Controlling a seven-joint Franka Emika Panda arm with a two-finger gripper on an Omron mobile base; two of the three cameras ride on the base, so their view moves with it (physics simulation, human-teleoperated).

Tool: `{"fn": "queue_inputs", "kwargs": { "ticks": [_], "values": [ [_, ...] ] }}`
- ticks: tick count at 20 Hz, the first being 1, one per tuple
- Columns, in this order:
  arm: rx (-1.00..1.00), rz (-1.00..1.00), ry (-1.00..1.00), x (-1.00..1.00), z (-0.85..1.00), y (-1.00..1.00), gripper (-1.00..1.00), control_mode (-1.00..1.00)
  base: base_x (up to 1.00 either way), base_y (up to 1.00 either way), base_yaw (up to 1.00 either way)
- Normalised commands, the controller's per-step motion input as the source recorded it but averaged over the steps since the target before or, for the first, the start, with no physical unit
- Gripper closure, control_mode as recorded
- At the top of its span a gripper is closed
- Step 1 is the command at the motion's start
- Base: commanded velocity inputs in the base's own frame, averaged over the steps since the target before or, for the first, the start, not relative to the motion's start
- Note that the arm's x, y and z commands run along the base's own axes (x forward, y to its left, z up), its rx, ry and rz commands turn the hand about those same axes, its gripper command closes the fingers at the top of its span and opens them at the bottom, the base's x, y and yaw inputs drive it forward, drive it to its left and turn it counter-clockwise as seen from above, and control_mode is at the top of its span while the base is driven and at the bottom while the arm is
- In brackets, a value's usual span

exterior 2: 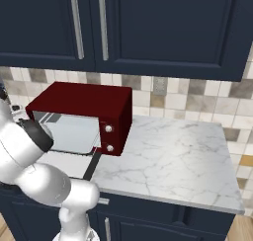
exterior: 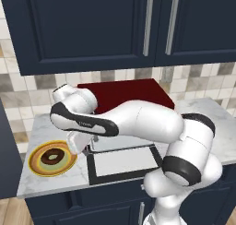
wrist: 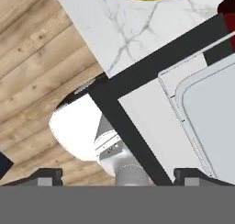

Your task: Pick up the bagel from the plate, place it on the toaster oven rack, close the door, and set the timer.

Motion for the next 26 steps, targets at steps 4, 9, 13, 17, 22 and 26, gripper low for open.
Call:
{"fn": "queue_inputs", "kwargs": {
  "ticks": [4, 9, 13, 17, 22, 26],
  "values": [
    [-0.01, -0.17, -0.25, -0.64, 0.55, 0.79, -1.00, -1.00, 0.00, 0.00, 0.00],
    [0.00, -0.12, -0.10, 0.00, 0.07, 0.85, -1.00, -1.00, 0.00, 0.00, 0.00],
    [0.00, -0.12, -0.03, 0.42, 0.00, 0.85, -1.00, -1.00, 0.00, 0.00, 0.00],
    [-0.04, -0.16, -0.04, 0.49, -0.14, 0.72, -1.00, -1.00, 0.00, 0.00, 0.00],
    [-0.11, -0.11, -0.18, 0.31, -0.48, 0.34, -1.00, -1.00, 0.00, 0.00, 0.00],
    [-0.06, -0.12, -0.05, 0.46, -0.36, 0.14, -1.00, -1.00, 0.00, 0.00, 0.00]
  ]
}}
